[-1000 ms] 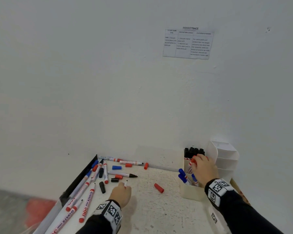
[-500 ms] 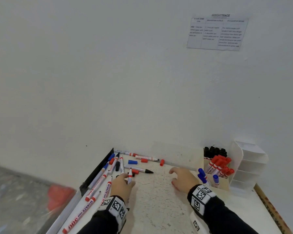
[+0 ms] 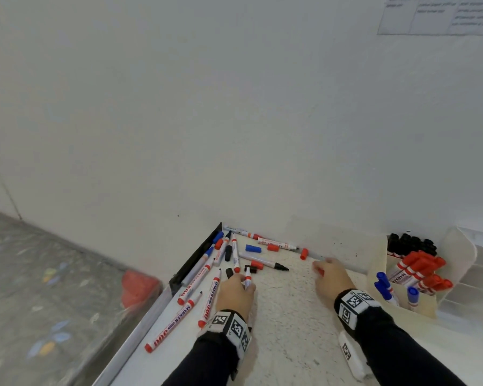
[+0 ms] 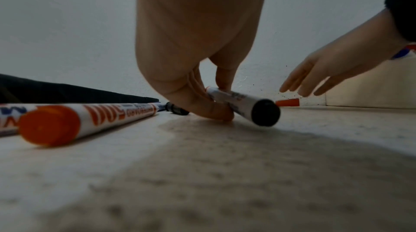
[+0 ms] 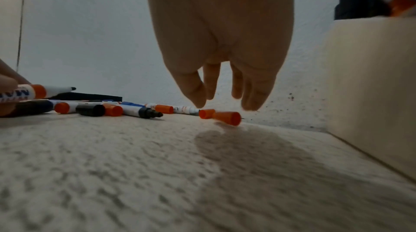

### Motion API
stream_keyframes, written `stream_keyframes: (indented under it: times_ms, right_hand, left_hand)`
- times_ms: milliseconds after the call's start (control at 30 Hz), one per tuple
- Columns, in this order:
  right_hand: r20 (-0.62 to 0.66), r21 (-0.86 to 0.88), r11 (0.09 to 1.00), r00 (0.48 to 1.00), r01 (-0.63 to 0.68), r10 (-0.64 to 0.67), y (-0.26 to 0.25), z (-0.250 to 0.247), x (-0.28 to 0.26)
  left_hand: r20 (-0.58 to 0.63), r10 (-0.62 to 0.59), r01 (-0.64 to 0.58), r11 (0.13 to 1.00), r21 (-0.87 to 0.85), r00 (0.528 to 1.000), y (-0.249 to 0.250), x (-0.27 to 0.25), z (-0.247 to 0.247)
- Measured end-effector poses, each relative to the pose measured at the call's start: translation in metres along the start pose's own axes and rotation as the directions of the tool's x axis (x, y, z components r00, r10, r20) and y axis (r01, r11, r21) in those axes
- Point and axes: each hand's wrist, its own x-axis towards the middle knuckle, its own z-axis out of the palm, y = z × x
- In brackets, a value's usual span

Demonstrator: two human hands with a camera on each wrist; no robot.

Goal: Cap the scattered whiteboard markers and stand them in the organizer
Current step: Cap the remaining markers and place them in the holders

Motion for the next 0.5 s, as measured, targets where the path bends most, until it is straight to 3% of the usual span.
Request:
stream_keyframes:
  times_ms: [100,233,333,500]
  right_hand:
    - [-0.046,-0.002,0.986,0.985,0.164,-0.164,-0.021,0.012,0.005]
    - [0.188,0.071,0.933,0.914,0.352,-0.359,-0.057,0.034,0.008]
    - [0.305,0.060,0.923,0.873,0.381,-0.380,-0.074,0.044,0.006]
    - [0.211,-0.026,0.961,0.941,0.275,-0.264,-0.073,0.047,0.011]
  left_hand:
    - [-0.007,-0.013,0.013,1.000,0.000,1.000,-0.002,0.003,0.001]
    - [-0.041,-0.008,0.008,1.000,-0.008,0.999,-0.004,0.005,0.006]
    - [-0.067,0.027,-0.028,0.999,-0.019,0.997,-0.006,0.006,0.009]
    - [-0.067,0.071,-0.075,0.995,-0.062,0.995,-0.006,0.009,0.012]
